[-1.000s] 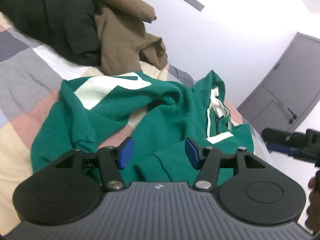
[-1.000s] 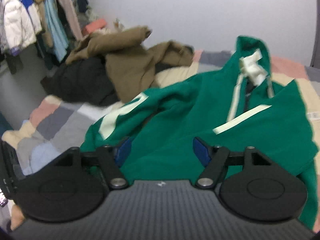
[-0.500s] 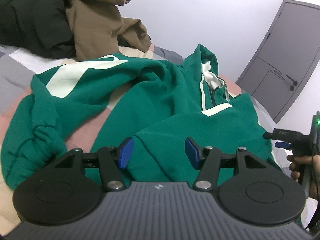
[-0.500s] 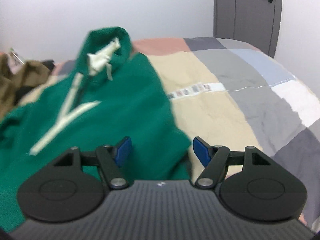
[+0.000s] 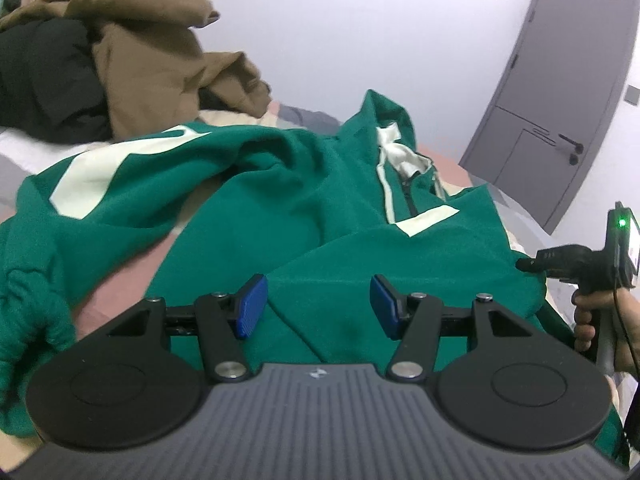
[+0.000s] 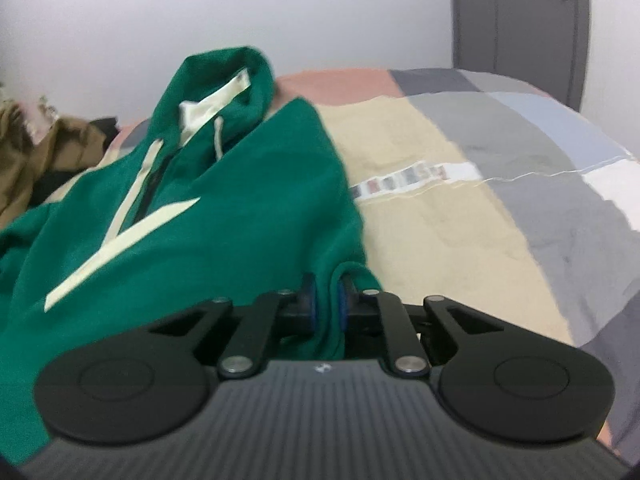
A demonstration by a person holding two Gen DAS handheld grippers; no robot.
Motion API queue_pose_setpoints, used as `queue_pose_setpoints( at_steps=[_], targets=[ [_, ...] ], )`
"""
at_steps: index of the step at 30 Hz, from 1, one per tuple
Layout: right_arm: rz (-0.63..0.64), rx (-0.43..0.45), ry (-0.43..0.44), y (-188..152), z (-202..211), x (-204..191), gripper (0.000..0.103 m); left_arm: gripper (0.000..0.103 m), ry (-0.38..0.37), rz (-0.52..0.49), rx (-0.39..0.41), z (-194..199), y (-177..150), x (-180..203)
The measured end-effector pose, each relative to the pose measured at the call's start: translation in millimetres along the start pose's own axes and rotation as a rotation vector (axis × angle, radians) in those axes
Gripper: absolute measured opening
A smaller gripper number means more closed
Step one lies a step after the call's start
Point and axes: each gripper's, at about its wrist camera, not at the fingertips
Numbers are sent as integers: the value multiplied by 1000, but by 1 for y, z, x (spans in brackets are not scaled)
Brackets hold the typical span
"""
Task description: Fold large clothes
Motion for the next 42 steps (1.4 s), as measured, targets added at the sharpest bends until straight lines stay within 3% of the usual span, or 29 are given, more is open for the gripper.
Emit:
queue_pose_setpoints(
  at_steps=[7,12,15,17,18,24,28,34,38,42],
  targets=[
    [-28,-13,-84,-3,-14,26,13,63,-59,-61,-24,-12,-8,14],
    [-33,18,-79,-12,-14,27,14,62,-18,-116,-73,-26,-13,22],
    [-60,39,-60,-10,0,30,22,63,3,-122,-103,-32,-16,20],
    [-56,46,-64,-8,12,27,41,62,12,-118,-114,-34,-18,19],
    [-51,48,-52,-8,19,25,41,62,14,-118,-117,-35,-18,19],
    [11,98,43,-11,68,-9,39,63,22,-111,-119,-30,-20,20],
    [67,58,157,-26,86,-48,39,63,17,-84,-114,-25,-18,17],
    [143,-42,255,-66,80,-101,39,63,32,-65,-88,-15,-14,12],
    [210,-114,231,-90,61,-117,38,63,40,-67,-72,-9,-13,10],
    [204,-113,214,-96,56,-117,38,63,72,-60,-34,1,-11,6]
  ],
)
Point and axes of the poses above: each gripper's, at about its wrist camera, not at the fingertips, and z roughly against the way its jaws point, x to its right, y to its top, and after that the axes turned 5 degrees about -x, right-handed
